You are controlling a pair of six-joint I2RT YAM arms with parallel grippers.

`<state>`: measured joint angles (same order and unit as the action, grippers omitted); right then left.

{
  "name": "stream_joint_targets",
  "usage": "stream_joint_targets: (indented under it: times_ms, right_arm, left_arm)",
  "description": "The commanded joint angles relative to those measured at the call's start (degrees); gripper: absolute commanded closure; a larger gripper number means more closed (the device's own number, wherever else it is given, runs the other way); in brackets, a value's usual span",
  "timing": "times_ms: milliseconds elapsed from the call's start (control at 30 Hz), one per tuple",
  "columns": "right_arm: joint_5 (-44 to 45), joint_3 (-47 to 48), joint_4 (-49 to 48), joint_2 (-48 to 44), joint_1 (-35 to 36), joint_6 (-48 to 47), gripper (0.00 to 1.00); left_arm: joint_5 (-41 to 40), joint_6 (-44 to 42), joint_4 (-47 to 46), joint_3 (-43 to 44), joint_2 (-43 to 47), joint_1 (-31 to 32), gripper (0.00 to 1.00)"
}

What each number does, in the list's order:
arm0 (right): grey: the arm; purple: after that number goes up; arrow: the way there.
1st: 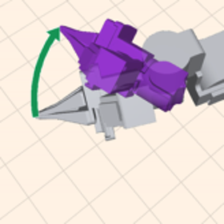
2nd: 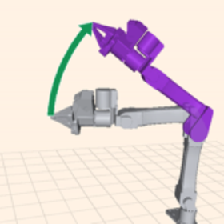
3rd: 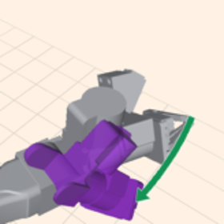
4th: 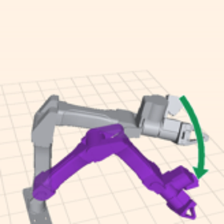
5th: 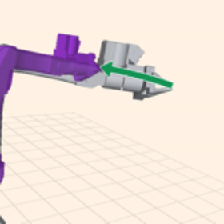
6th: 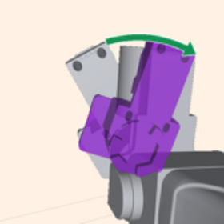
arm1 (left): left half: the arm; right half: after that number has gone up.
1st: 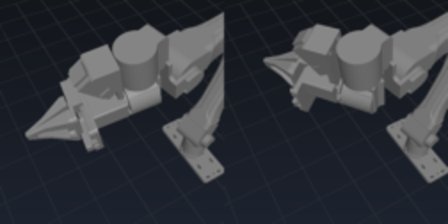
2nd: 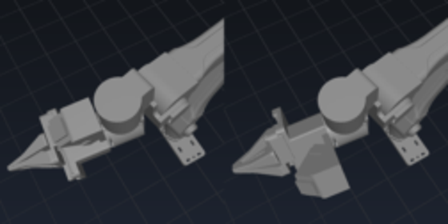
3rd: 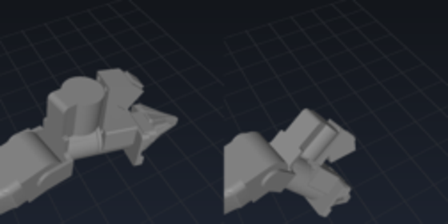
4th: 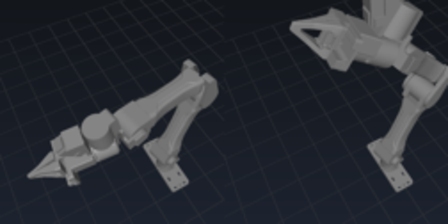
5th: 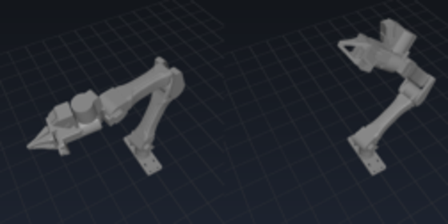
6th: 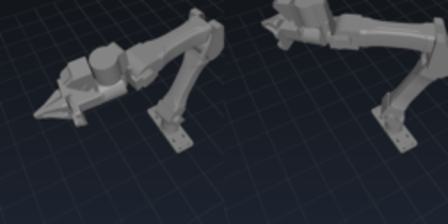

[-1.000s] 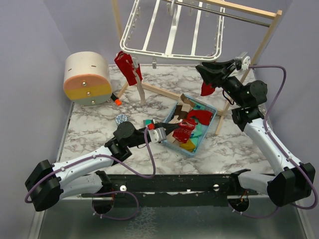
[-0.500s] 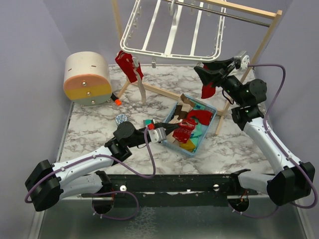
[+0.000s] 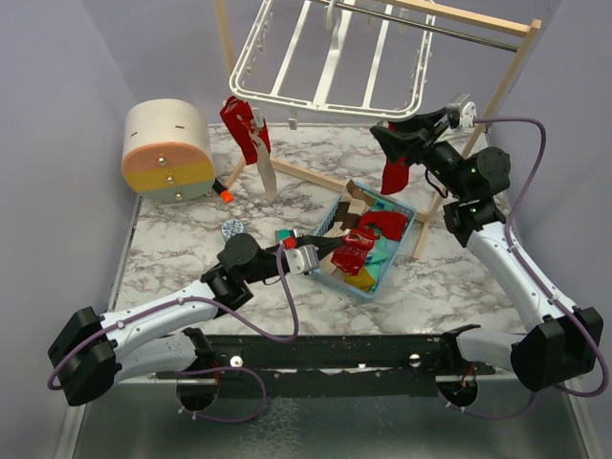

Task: Clip the socks to the hanger
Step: Open the clamp at the hanger.

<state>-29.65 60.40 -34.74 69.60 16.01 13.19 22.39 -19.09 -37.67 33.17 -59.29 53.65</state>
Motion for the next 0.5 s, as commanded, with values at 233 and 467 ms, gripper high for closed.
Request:
stream_joint_targets:
  times_ms: [233,467]
  right_arm:
    - [-2.5,0.1,0.0,-0.8,-0.3,0.5,0.38]
    - [-7.0,1.5,1.5,-0.2,-0.3,0.1,0.38]
  left_arm:
    - [0.0,0.7,-2.3,-1.0,0.4,0.2,1.0]
    - [0.2,0.7,-2.3,-1.1,0.5,0.2,1.0]
